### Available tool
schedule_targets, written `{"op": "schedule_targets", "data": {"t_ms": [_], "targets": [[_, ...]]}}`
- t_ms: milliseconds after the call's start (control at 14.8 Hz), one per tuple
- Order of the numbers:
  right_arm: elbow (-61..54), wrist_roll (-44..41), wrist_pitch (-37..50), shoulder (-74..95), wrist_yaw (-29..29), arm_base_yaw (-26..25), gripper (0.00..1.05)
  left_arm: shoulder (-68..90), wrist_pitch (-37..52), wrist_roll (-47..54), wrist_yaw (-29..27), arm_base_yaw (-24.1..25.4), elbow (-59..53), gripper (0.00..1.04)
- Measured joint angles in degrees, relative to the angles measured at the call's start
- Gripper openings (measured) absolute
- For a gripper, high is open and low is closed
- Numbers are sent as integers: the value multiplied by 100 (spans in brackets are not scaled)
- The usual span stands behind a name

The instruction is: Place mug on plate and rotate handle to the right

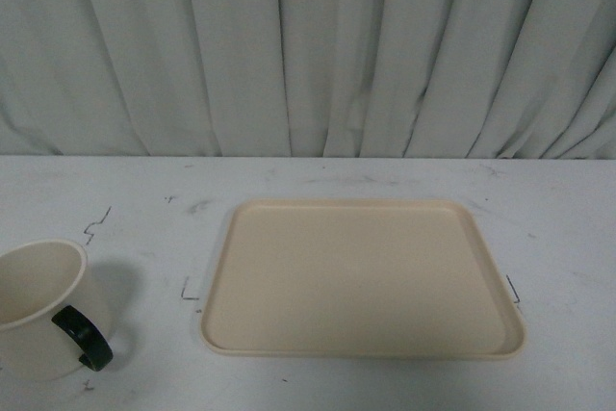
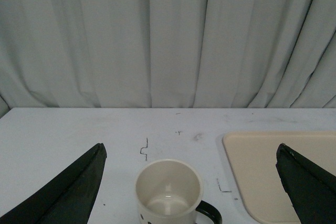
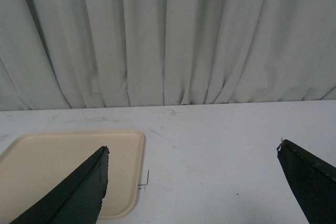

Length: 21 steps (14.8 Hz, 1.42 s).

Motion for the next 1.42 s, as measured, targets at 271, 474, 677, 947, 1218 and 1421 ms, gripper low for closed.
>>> {"op": "schedule_targets", "data": {"t_ms": [271, 474, 677, 947, 1218, 1421], "targets": [[0, 0, 0, 0, 0, 0, 98, 0, 0, 0, 0, 0, 0, 98], [0, 0, 0, 0, 0, 0, 98, 0, 0, -2, 0, 0, 0, 98], [0, 0, 0, 0, 0, 0, 98, 0, 0, 0, 0, 0, 0, 98], [0, 0, 0, 0, 0, 0, 98, 0, 0, 0, 0, 0, 0, 98], [0, 0, 0, 0, 2, 0, 98, 0, 0, 0, 0, 0, 0, 98], [0, 0, 0, 0, 0, 0, 98, 0, 0, 0, 0, 0, 0, 98]]}}
